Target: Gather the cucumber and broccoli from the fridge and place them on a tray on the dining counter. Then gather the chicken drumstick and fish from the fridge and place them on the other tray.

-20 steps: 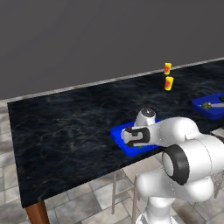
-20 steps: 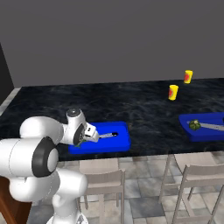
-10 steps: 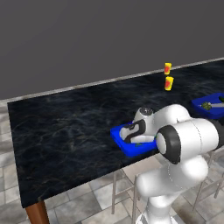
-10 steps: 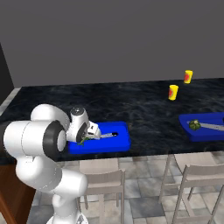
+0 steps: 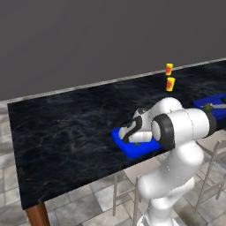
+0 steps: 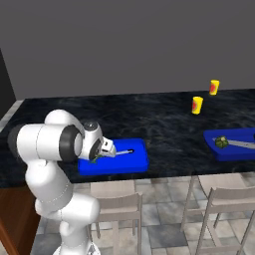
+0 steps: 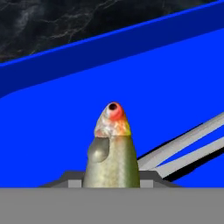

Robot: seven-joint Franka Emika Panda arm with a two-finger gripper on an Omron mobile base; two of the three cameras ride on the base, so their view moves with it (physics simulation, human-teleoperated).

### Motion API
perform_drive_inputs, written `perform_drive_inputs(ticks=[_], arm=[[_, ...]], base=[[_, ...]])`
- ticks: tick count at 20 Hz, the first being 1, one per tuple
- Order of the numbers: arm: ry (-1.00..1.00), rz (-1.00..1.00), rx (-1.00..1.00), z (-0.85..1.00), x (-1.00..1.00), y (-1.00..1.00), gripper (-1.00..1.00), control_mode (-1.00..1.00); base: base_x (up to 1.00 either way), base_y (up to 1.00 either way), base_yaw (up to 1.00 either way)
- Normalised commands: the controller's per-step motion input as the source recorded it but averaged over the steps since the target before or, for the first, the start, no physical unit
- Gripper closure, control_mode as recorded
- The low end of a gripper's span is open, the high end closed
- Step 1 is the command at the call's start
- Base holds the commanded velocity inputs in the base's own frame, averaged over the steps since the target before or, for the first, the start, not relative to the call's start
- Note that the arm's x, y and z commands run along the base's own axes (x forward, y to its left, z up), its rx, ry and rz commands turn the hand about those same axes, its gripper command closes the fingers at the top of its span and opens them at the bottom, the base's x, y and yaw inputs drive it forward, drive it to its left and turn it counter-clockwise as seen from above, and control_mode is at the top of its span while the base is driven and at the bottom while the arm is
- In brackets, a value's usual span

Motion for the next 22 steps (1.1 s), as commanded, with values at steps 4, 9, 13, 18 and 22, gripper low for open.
perform_drive_inputs(ticks=[4, 9, 13, 18, 22], arm=[[0.0, 0.0, 0.0, 0.0, 0.0, 0.0, -1.0, -1.0], [0.03, 0.0, 0.0, 0.33, -0.04, 0.0, -1.0, -1.0], [0.06, 0.0, 0.0, 0.61, -0.11, 0.0, -1.0, -1.0], [0.04, 0.0, 0.0, 0.82, -0.18, 0.0, -1.0, -1.0], [0.05, 0.0, 0.0, 0.82, -0.33, 0.02, -1.0, -1.0]], base=[[0.0, 0.0, 0.0], [0.0, 0.0, 0.0], [0.0, 0.0, 0.0], [0.0, 0.0, 0.0], [0.0, 0.0, 0.0]])
